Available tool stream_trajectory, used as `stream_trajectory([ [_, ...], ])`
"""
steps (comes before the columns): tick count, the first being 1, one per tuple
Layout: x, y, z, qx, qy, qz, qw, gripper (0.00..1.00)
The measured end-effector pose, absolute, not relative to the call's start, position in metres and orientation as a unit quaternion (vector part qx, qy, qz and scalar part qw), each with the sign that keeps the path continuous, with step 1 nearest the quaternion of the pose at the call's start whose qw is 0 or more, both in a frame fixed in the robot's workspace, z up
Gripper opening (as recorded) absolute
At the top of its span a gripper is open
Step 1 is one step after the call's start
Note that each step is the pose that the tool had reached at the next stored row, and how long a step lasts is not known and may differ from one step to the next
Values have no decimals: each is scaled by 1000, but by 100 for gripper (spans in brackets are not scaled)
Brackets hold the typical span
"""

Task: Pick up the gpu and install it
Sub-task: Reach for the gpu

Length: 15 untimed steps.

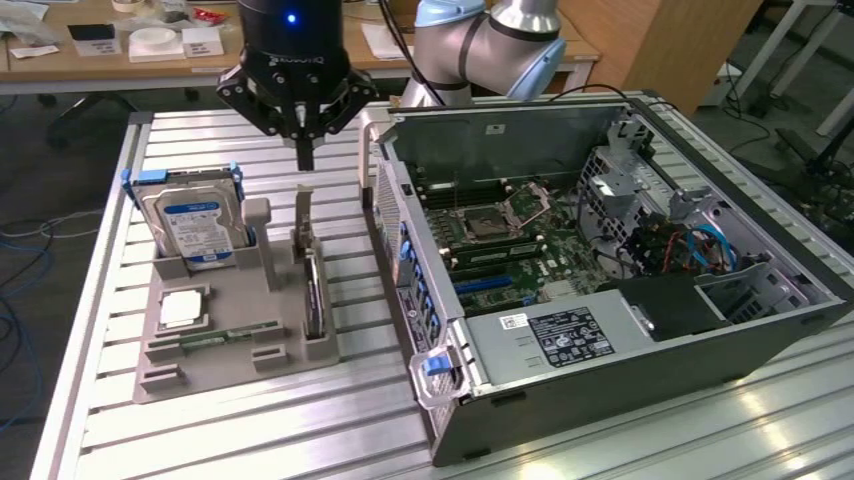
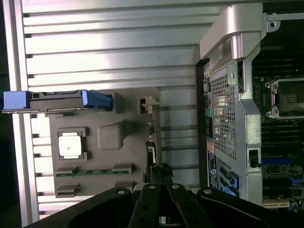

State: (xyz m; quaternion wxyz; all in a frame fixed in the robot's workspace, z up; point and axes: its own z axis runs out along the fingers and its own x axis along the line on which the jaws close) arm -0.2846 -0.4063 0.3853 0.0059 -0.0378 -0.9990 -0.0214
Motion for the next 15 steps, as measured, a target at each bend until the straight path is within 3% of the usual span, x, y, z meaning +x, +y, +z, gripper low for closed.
stream_trajectory([
  [15,-295,-407,385,-38,-999,-21,7,11],
])
